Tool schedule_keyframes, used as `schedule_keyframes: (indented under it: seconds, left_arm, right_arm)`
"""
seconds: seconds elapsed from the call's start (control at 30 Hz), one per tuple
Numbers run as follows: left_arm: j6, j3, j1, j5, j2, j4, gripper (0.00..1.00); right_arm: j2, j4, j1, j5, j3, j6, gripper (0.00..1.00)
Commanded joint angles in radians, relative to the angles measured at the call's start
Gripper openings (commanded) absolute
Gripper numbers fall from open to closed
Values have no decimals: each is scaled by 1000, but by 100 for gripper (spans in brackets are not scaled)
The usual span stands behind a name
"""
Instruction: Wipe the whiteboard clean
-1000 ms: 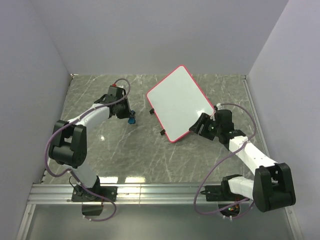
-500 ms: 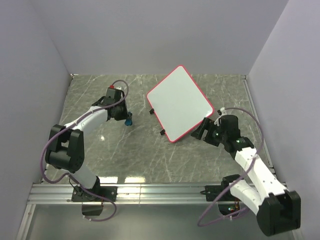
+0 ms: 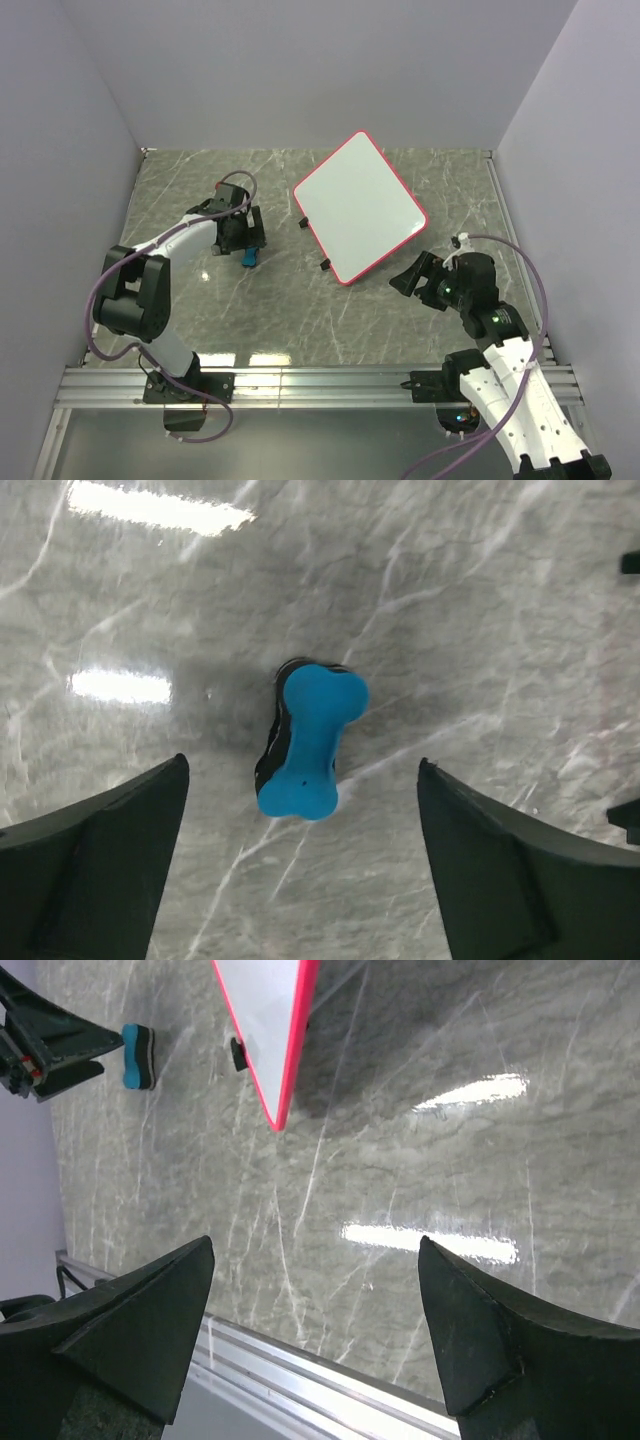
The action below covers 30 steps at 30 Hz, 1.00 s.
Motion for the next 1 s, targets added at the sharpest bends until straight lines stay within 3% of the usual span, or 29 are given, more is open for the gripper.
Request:
schedule_keyframes:
  seconds: [0.0,0.27,0.53,0.8,0.97]
  left_arm:
    - [7,36,-9,-28,6,-48,99]
    - [5,119,-44,71,-117,-115,99]
    - [-38,354,-197,157,-169,-198,99]
    - [-88,628,-300,119,-175,-350,99]
    - [-96,678,-310,82,-212,-411,100]
  right_arm:
    - [-11,-42,9,20,23,15,89]
    - [-4,-56,8,-39,138,7,89]
    - [45,-85,9,-74,284,4,88]
    - [83,-206,8,-39,506,-40,88]
    - [79,-257,6,-8,560,-51,88]
